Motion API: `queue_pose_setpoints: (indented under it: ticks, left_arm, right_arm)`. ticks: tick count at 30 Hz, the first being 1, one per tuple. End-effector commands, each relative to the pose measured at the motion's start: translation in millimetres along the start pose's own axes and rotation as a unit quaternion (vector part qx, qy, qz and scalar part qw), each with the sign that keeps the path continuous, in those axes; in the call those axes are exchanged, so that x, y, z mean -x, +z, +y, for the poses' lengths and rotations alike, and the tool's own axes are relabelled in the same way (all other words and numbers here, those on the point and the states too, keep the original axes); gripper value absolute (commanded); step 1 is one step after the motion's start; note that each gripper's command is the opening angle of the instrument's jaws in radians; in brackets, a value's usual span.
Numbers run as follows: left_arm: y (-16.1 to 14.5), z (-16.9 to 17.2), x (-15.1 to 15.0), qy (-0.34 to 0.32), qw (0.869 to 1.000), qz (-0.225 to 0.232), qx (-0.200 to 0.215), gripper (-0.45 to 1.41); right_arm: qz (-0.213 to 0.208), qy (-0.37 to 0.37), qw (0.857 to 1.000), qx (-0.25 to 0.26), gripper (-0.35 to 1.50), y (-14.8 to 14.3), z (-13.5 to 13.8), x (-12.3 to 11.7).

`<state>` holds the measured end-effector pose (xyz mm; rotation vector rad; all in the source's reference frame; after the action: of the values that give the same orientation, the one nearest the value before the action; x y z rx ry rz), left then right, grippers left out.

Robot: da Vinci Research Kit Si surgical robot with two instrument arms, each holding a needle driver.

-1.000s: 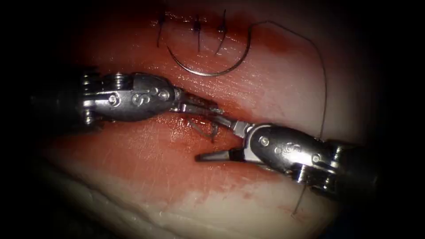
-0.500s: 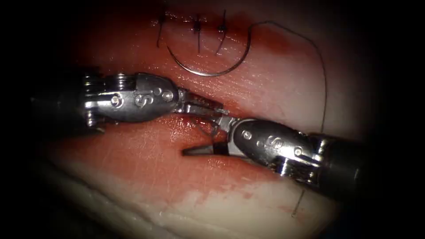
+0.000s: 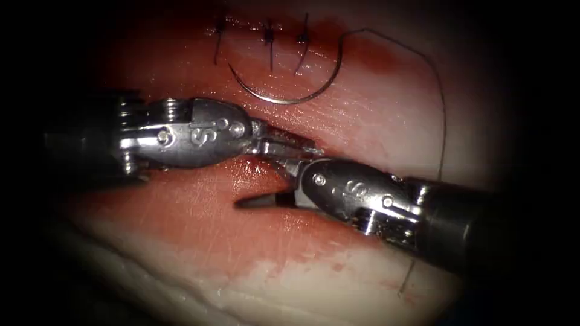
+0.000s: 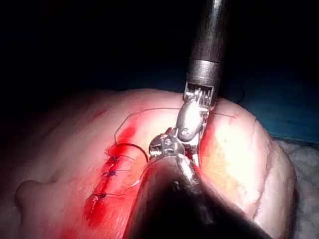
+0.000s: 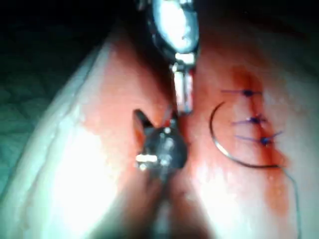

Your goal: Wound Closure

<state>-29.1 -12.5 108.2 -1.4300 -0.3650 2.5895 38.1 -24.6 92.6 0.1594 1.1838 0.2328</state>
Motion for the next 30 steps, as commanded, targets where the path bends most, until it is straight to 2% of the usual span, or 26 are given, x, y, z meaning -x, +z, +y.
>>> queue_pose_setpoints:
  ticks: [1,6,10,14,15,16,30]
  left_arm:
    - [0.8,-0.2,0.1,0.001,1.000,0.000,0.000,-0.45]
    - [0.8,-0.2,0.1,0.001,1.000,0.000,0.000,-0.45]
    - [0.8,-0.2,0.1,0.001,1.000,0.000,0.000,-0.45]
    - [0.8,-0.2,0.1,0.001,1.000,0.000,0.000,-0.45]
    - [0.8,-0.2,0.1,0.001,1.000,0.000,0.000,-0.45]
    - [0.8,-0.2,0.1,0.000,1.000,0.000,0.000,-0.45]
    - [0.2,-0.3,-0.4,-0.001,1.000,0.001,0.003,-0.45]
  right_arm:
    - [0.001,0.000,1.000,0.000,1.30,1.0,0.0,-0.1]
    - [0.001,0.000,1.000,0.001,1.27,1.4,-0.2,-0.2]
    - [-0.004,0.000,1.000,0.001,1.10,1.6,-0.3,-0.2]
    - [-0.002,-0.001,1.000,-0.011,0.35,1.6,-0.3,-0.1]
    - [-0.001,-0.001,1.000,-0.013,-0.07,1.6,-0.3,-0.1]
    - [-0.001,-0.001,1.000,-0.013,-0.35,1.6,-0.3,0.0]
    - [-0.020,-0.014,1.000,-0.004,-0.35,0.5,0.2,0.4]
